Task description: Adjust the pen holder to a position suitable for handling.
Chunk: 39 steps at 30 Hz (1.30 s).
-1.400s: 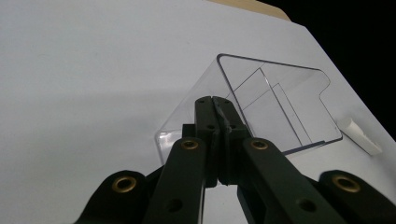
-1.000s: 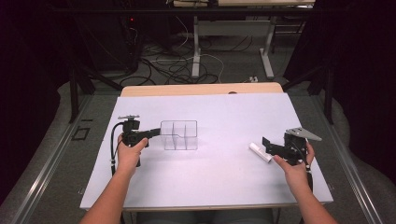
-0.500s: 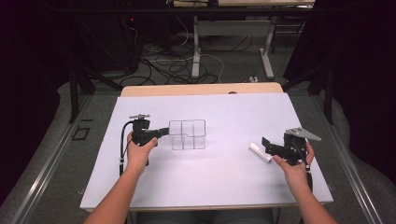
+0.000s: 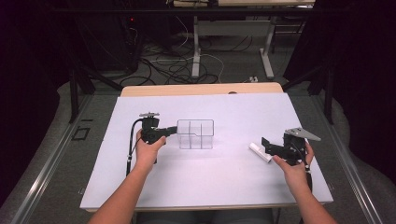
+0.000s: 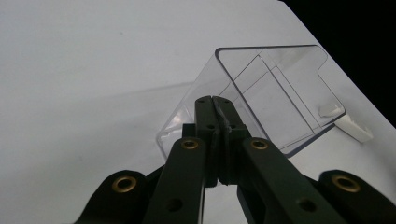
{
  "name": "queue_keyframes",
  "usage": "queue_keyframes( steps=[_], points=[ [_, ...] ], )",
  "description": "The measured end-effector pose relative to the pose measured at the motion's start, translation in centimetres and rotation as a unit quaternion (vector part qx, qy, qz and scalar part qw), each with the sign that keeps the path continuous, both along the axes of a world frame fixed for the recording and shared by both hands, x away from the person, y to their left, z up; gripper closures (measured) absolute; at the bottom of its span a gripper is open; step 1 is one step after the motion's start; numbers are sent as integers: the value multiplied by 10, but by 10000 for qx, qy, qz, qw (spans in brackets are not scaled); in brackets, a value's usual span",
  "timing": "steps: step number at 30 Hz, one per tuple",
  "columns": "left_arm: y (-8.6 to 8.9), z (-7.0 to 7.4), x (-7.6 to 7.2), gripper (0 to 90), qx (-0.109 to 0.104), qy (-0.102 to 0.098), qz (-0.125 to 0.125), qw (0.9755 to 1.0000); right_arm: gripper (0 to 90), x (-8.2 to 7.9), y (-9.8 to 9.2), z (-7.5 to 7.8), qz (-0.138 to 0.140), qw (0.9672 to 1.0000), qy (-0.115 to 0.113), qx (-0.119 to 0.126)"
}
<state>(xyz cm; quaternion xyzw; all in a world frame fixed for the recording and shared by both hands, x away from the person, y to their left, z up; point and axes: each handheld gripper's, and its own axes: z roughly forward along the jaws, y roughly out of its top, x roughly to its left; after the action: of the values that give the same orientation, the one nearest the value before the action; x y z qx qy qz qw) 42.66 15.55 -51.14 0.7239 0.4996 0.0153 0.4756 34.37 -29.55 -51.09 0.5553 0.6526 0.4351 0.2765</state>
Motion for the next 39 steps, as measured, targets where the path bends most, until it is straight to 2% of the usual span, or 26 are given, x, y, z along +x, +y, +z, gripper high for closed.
queue_keyframes(
  steps=[2,3,6,10,12,13,17,24,33,36,38,39],
  points=[
    [-3,0,0,900,18,16,-52,10000,75,0,-1,0,11,10000,-12,-8],
    [-6,-1,0,900,-36,25,8,10000,75,0,-1,0,11,10000,-12,-8],
    [-9,0,0,900,-38,60,-84,9999,74,0,-1,0,-41,10000,-28,-1],
    [-13,-1,-1,900,-31,-10,-83,10000,75,-1,-1,0,-7,10000,-3,-2],
    [-16,-1,-1,900,-86,6,-68,9999,74,0,-1,0,2,10000,-3,-2],
    [-16,-1,-1,900,-55,52,-156,9999,74,0,-1,0,10,10000,-4,-6],
    [-20,-2,0,900,-107,-14,-159,9998,75,-1,0,1,-7,10000,16,9],
    [-25,-3,-1,900,-143,42,-181,9997,74,0,0,0,9,10000,3,3],
    [-23,-2,-2,900,-122,26,-216,9997,74,-1,1,0,6,10000,22,-3],
    [-17,0,-2,891,-75,32,-190,9998,75,-1,1,0,8,10000,11,18],
    [-14,1,-3,887,-132,17,-128,9998,75,0,0,0,-15,10000,-23,-5],
    [-12,2,-3,883,-99,-11,-116,9999,75,-1,-1,0,17,10000,44,-39]
  ],
)
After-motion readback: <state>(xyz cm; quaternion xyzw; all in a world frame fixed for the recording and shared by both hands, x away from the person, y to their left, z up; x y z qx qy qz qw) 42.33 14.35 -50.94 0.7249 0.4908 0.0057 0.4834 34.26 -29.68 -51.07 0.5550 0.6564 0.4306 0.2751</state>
